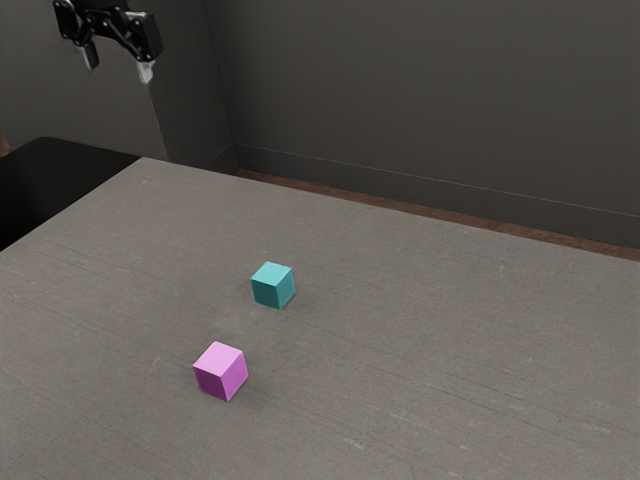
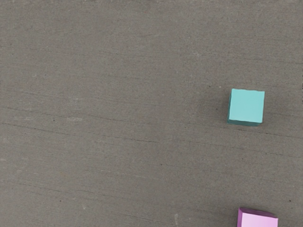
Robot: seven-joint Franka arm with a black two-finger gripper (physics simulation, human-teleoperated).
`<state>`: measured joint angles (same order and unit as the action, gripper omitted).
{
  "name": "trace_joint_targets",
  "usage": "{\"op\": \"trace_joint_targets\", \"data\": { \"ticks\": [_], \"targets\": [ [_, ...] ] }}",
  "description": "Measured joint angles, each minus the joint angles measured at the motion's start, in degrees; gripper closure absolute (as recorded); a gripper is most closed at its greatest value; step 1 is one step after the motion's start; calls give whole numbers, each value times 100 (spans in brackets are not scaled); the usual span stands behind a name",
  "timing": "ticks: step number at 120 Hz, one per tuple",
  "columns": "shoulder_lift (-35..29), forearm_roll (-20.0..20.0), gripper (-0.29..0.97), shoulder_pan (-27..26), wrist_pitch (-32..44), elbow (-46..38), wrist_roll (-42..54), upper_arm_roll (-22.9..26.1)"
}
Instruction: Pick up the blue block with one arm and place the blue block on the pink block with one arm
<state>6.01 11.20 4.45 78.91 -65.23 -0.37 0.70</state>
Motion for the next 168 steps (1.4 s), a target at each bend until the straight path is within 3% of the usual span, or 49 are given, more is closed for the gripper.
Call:
{"op": "trace_joint_targets", "data": {
  "ticks": [22, 34, 63, 101, 168],
  "targets": [
    [11, -99, 0, 1, 370, -2, -11, -49],
    [128, -202, 0, 46, 642, -11, -18, 215],
    [602, -330, 0, 16, 1215, -70, -10, 310],
    [2142, -575, 0, 70, 2124, -111, -38, 319],
    [3124, -784, 0, 181, 3107, -580, -126, 314]
  ]
}}
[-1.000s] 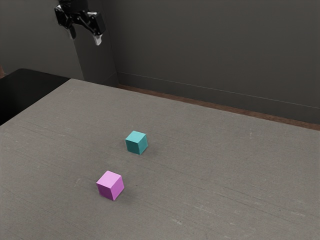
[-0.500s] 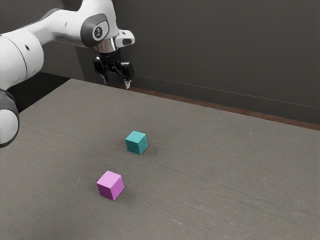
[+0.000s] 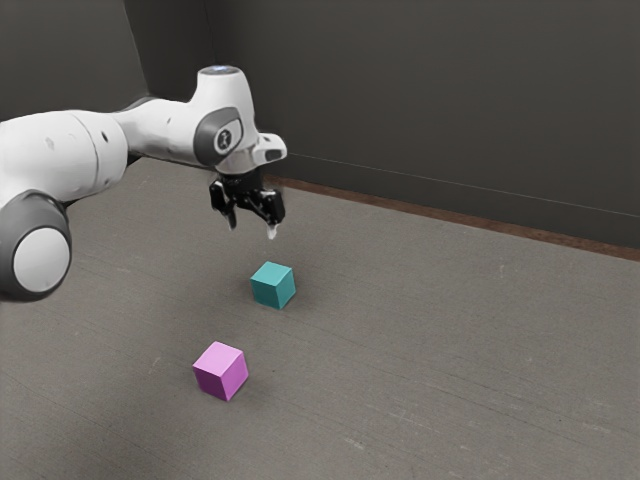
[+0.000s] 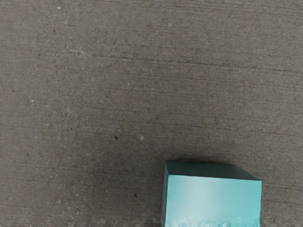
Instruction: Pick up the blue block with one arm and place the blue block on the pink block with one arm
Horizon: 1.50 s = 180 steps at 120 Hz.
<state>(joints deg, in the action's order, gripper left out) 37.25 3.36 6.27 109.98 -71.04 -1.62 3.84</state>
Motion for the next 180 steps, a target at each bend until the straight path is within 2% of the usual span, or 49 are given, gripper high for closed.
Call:
{"op": "trace_joint_targets", "data": {
  "ticks": [16, 71, 142, 160, 180],
  "targets": [
    [-30, -38, 0, -3, 330, -587, -13, 10],
    [-63, -443, 0, -219, 934, -1305, -155, -56],
    [694, -497, 0, -353, 1070, -804, -432, -147],
    [734, -501, 15, -354, 1093, -792, -470, -147],
    [684, -513, 18, -365, 1104, -832, -508, -147]
  ]
}}
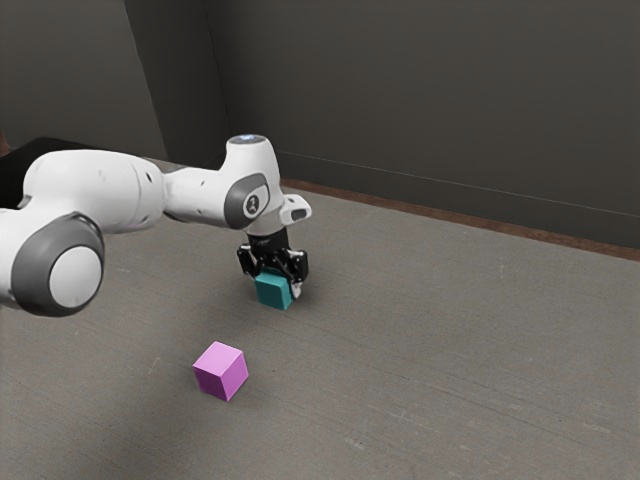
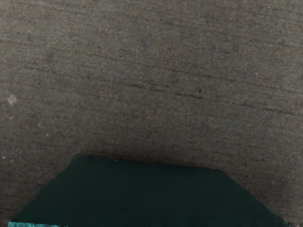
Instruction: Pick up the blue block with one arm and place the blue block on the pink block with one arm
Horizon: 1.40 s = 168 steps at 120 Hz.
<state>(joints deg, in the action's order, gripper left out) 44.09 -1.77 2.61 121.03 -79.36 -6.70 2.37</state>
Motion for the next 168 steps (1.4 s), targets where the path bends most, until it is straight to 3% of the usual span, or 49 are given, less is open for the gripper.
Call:
{"op": "trace_joint_targets", "data": {
  "ticks": [16, 26, 49, 87, 133, 159, 168],
  "targets": [
    [-294, -34, 28, -13, 2, -343, -18, 9],
    [-810, -45, 31, -14, 3, -910, -30, 28],
    [-2195, -9, 33, -22, 73, -2411, -16, 66],
    [-3415, 169, 38, -21, 287, -3989, 328, 254],
    [-4273, 237, 35, -2, 341, -4970, 792, 260],
    [-4425, 227, 33, -75, 361, -5218, 977, 197],
    [-4424, 235, 26, -77, 360, -5236, 1035, 200]
  ]
}}
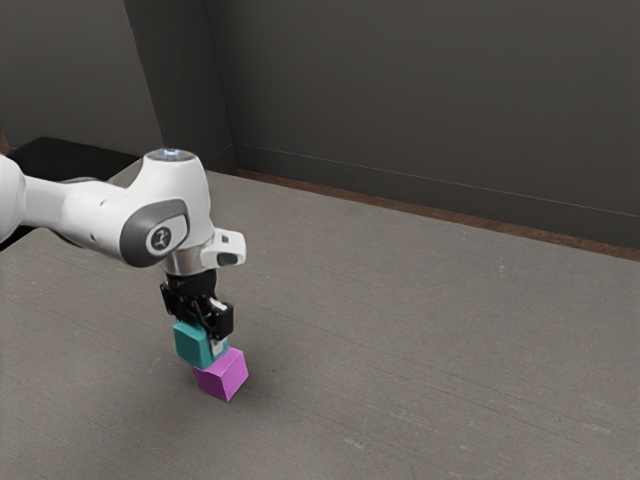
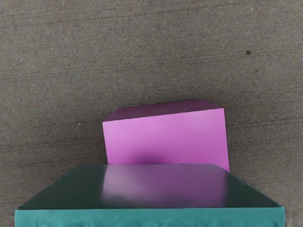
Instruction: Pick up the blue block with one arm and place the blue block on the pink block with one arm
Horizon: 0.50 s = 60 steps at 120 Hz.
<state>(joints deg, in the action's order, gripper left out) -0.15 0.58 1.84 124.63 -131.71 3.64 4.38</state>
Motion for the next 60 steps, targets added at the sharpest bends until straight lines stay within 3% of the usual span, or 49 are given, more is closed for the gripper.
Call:
{"op": "trace_joint_targets", "data": {
  "ticks": [26, 60],
  "targets": [
    [-14, 19, 10, 33, -8, 37, 153, 45],
    [-201, 21, 3, 41, -58, 120, 293, 38]
  ]
}}
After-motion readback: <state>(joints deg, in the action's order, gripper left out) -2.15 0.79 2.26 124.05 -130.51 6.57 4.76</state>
